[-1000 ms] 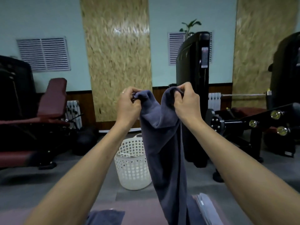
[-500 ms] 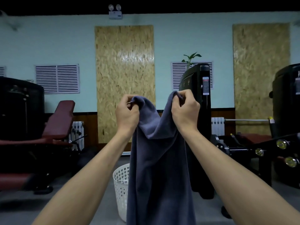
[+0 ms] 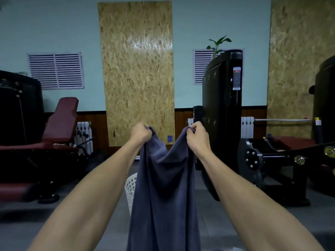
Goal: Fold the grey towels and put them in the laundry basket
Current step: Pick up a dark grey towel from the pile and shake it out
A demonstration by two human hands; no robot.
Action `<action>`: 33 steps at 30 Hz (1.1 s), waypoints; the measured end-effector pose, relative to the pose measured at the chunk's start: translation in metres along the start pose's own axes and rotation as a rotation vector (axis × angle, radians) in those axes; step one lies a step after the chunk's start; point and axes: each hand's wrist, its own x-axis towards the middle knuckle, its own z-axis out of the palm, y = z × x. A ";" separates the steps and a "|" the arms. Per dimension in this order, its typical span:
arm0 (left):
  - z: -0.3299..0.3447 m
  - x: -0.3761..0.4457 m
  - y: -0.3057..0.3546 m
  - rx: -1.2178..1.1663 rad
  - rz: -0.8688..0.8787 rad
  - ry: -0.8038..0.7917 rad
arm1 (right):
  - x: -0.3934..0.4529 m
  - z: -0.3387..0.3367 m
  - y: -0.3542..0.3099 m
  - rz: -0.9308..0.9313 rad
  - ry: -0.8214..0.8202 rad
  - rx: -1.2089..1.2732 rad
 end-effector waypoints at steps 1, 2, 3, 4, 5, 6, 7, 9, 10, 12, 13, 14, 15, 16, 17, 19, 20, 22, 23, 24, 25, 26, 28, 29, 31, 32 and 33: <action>-0.003 0.011 0.005 -0.052 0.049 0.036 | 0.011 0.001 -0.001 -0.012 0.010 0.026; -0.006 0.020 0.011 -0.109 0.100 0.076 | 0.022 0.001 -0.003 -0.030 0.028 0.061; -0.010 0.028 0.015 -0.171 0.145 0.113 | 0.033 0.001 -0.006 -0.058 0.052 0.105; -0.013 0.033 0.019 -0.228 0.186 0.149 | 0.043 0.001 -0.010 -0.090 0.081 0.147; -0.016 0.038 0.021 -0.263 0.217 0.178 | 0.052 0.001 -0.014 -0.121 0.112 0.181; -0.019 0.040 0.022 -0.282 0.239 0.193 | 0.059 0.000 -0.019 -0.143 0.136 0.207; -0.022 0.042 0.022 -0.296 0.259 0.203 | 0.064 -0.001 -0.023 -0.155 0.152 0.229; -0.025 0.042 0.019 -0.333 0.294 0.223 | 0.069 -0.004 -0.028 -0.164 0.164 0.256; -0.026 0.040 0.016 -0.345 0.305 0.230 | 0.068 -0.006 -0.028 -0.170 0.164 0.256; -0.025 0.029 0.009 -0.340 0.301 0.215 | 0.055 -0.010 -0.023 -0.167 0.151 0.241; -0.024 0.020 0.004 -0.334 0.285 0.197 | 0.045 -0.012 -0.019 -0.161 0.137 0.233; -0.022 0.008 -0.002 -0.325 0.268 0.175 | 0.032 -0.013 -0.013 -0.152 0.120 0.227; -0.021 -0.006 -0.009 -0.314 0.254 0.153 | 0.017 -0.015 -0.007 -0.139 0.101 0.226; -0.019 -0.021 -0.017 -0.306 0.241 0.135 | 0.001 -0.016 0.000 -0.120 0.081 0.223; -0.017 -0.037 -0.026 -0.305 0.226 0.120 | -0.017 -0.018 0.006 -0.097 0.062 0.217; -0.013 -0.069 -0.045 -0.329 0.191 0.076 | -0.050 -0.022 0.015 -0.053 0.032 0.200; -0.012 -0.083 -0.051 -0.352 0.173 0.050 | -0.065 -0.024 0.017 -0.038 0.025 0.194; -0.015 -0.106 -0.058 -0.400 0.162 0.039 | -0.086 -0.030 0.015 -0.032 0.030 0.188; -0.019 -0.114 -0.057 -0.414 0.177 0.054 | -0.092 -0.033 0.013 -0.045 0.039 0.190; -0.023 -0.120 -0.053 -0.425 0.198 0.069 | -0.096 -0.037 0.010 -0.073 0.048 0.188; -0.028 -0.125 -0.048 -0.436 0.219 0.080 | -0.098 -0.041 0.006 -0.116 0.054 0.176; -0.033 -0.129 -0.043 -0.447 0.237 0.082 | -0.100 -0.044 0.003 -0.166 0.062 0.150; -0.038 -0.137 -0.036 -0.429 0.265 0.088 | -0.104 -0.048 0.001 -0.250 0.091 0.081; -0.037 -0.141 -0.036 -0.408 0.279 0.098 | -0.108 -0.049 0.001 -0.275 0.106 0.045; -0.032 -0.147 -0.043 -0.410 0.274 0.093 | -0.114 -0.050 0.006 -0.292 0.120 -0.027; -0.027 -0.151 -0.050 -0.420 0.258 0.081 | -0.118 -0.049 0.011 -0.284 0.118 -0.056; -0.022 -0.156 -0.058 -0.420 0.243 0.071 | -0.121 -0.047 0.017 -0.264 0.103 -0.081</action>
